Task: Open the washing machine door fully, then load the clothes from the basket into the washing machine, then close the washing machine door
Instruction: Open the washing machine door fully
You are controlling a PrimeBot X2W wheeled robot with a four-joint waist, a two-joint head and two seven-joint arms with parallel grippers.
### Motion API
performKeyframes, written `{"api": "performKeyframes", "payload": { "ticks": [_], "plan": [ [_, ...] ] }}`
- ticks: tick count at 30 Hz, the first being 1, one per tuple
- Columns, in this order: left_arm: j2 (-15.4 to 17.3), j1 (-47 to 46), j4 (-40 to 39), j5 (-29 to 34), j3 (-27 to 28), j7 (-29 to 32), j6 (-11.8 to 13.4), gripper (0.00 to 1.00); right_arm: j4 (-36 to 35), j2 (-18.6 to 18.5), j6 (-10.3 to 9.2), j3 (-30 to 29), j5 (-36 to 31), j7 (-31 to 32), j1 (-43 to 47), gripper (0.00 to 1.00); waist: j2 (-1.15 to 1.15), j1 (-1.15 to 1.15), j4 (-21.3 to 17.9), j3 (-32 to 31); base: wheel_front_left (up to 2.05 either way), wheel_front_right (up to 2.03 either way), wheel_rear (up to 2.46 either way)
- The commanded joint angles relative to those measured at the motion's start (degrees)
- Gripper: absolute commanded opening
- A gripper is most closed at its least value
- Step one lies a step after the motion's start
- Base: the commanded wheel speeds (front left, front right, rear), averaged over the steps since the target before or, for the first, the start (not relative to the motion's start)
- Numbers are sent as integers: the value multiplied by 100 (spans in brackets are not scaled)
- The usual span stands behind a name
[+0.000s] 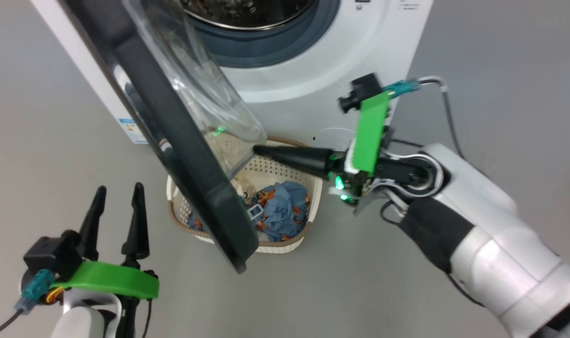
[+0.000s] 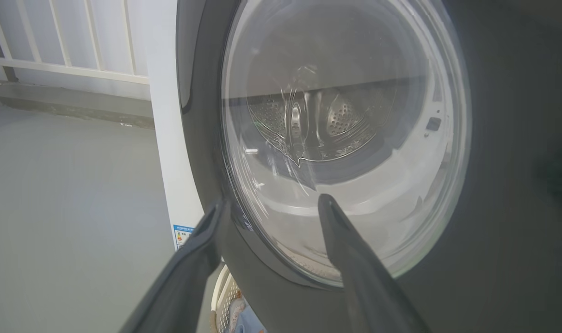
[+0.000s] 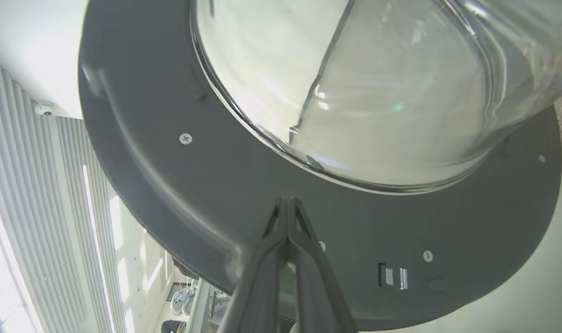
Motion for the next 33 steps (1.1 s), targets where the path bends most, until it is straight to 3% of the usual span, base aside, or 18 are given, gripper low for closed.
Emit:
{"api": "performKeyframes", "payload": {
  "ticks": [1,12,14,15,16,17,18,24,28,30,31,33],
  "plan": [
    [208,-9,-179,108,247,-35,-9,100,-368,-99,57,-92,25,-281,209,0,0,0,-134,-106,0,0,0],
    [308,276,-323,194,440,-35,-9,100,-1996,-1226,57,-488,-1217,-2933,1265,0,0,0,-455,-345,0,0,0],
    [312,304,-337,201,459,-35,-9,100,-2124,-1321,57,-492,-1352,-3111,1382,0,0,0,-477,-357,0,0,0],
    [315,333,-349,208,481,-35,-9,100,-2210,-1398,57,-524,-1457,-3321,1507,15,0,0,-503,-370,0,0,0],
    [317,359,-360,216,500,-35,-9,100,-2292,-1464,57,-563,-1582,-3548,1608,39,0,0,-529,-383,0,0,0],
    [318,384,-369,223,513,-35,-9,100,-2374,-1532,57,-577,-1735,-3752,1699,79,0,0,-549,-400,0,0,0],
    [318,407,-376,229,525,-35,-9,100,-2409,-1604,57,-585,-1900,-3962,1790,100,0,0,-568,-418,0,0,0],
    [284,526,-419,266,575,-35,-9,100,-2363,-1863,57,-658,-3167,-5124,2174,100,0,0,-670,-503,0,0,0],
    [249,595,-443,281,611,-35,-9,100,-2080,-1801,57,-972,-4328,-5314,2459,100,0,0,-715,-552,0,0,0],
    [228,648,-474,287,635,-35,2,100,-1926,-1661,57,-1391,-5043,-5325,2637,100,0,0,-737,-576,0,0,0],
    [205,693,-482,282,647,-35,9,100,-1901,-1422,57,-1935,-5862,-5328,2875,100,0,0,-749,-601,0,0,0],
    [192,713,-488,297,647,-35,12,100,-1973,-1155,57,-2464,-6679,-5329,3171,100,0,0,-748,-628,0,0,0]
  ]
}}
